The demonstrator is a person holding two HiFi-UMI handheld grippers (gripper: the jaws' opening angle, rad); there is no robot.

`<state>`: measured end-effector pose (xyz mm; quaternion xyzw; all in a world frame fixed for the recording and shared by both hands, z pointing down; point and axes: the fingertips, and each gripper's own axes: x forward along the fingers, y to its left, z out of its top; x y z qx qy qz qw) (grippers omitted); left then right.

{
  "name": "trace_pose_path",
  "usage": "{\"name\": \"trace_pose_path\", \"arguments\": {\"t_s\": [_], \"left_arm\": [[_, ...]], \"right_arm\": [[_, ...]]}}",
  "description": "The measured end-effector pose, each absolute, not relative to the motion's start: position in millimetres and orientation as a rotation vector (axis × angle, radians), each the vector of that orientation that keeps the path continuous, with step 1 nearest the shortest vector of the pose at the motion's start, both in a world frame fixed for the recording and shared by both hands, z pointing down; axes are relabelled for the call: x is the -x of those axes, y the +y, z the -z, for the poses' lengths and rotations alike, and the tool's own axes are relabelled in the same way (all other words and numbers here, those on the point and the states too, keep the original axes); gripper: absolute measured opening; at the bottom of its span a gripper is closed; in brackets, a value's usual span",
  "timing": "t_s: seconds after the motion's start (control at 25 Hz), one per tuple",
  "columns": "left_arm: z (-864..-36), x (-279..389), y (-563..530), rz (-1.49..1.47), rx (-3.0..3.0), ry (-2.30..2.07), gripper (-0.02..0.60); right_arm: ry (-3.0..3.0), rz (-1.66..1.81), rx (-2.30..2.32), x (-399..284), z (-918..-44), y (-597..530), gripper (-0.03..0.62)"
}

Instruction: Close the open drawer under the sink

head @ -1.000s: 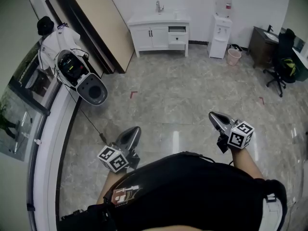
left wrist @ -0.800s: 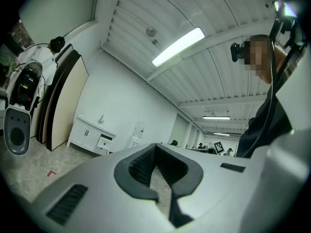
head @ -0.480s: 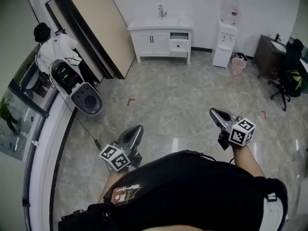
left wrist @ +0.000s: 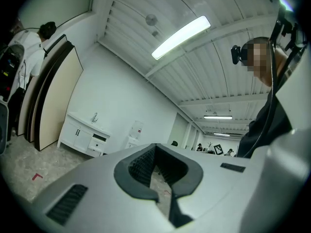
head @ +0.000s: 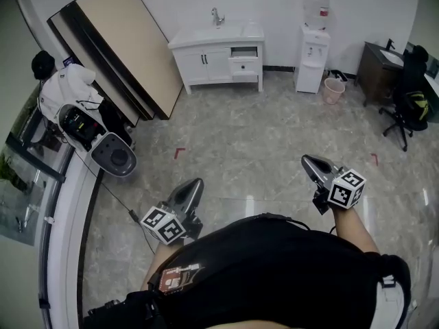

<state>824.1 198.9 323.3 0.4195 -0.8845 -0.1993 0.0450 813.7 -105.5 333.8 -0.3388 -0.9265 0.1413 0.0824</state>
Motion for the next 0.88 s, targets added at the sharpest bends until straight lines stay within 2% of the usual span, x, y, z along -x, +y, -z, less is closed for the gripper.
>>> {"name": "trace_pose_path", "arguments": {"t_s": [0.32,0.88], "left_arm": [[-329.9,-759.9,205.3,0.616,-1.388,-2.644,-0.009],[-317.3,-617.4,335.5,0.600,-1.419,-2.652,-0.009]], "right_arm": [[-2.807,-0.406,0.903,-771.0,-339.4,-96.2,-0.009],[-2.845,-0.345,0.887,-641.3,-314.9,29.6,-0.009]]}}
